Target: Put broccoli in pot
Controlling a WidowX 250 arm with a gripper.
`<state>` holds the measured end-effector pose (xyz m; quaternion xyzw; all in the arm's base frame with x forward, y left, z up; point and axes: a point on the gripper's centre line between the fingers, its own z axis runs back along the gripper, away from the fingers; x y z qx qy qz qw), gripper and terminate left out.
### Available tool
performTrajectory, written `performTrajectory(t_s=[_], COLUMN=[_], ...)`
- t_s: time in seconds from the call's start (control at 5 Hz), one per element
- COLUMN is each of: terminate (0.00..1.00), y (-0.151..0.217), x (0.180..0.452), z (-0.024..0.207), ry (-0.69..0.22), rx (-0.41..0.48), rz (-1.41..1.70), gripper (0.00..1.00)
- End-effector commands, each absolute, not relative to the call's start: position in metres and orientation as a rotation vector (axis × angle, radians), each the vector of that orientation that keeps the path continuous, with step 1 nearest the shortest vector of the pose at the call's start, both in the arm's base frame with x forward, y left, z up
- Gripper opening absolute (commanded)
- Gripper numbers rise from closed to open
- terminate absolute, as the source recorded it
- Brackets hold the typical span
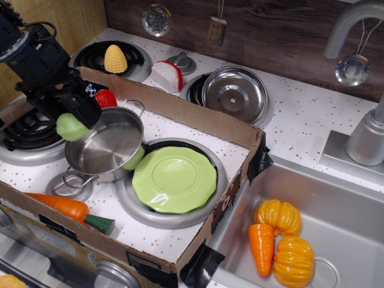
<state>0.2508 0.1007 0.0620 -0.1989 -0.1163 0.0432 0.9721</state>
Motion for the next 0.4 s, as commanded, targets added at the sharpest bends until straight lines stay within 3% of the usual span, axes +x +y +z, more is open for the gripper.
performTrajectory(t_s=[0.0, 0.2], terminate=[0.00, 1.00], y=[0.1075, 0.1054], x=[0.2559, 0.2616], z=[0.0711, 0.0727], ry=[-0.272, -0.286], rx=[-0.314, -0.303], rz=[0.070, 0.076], gripper=[1.00, 1.00])
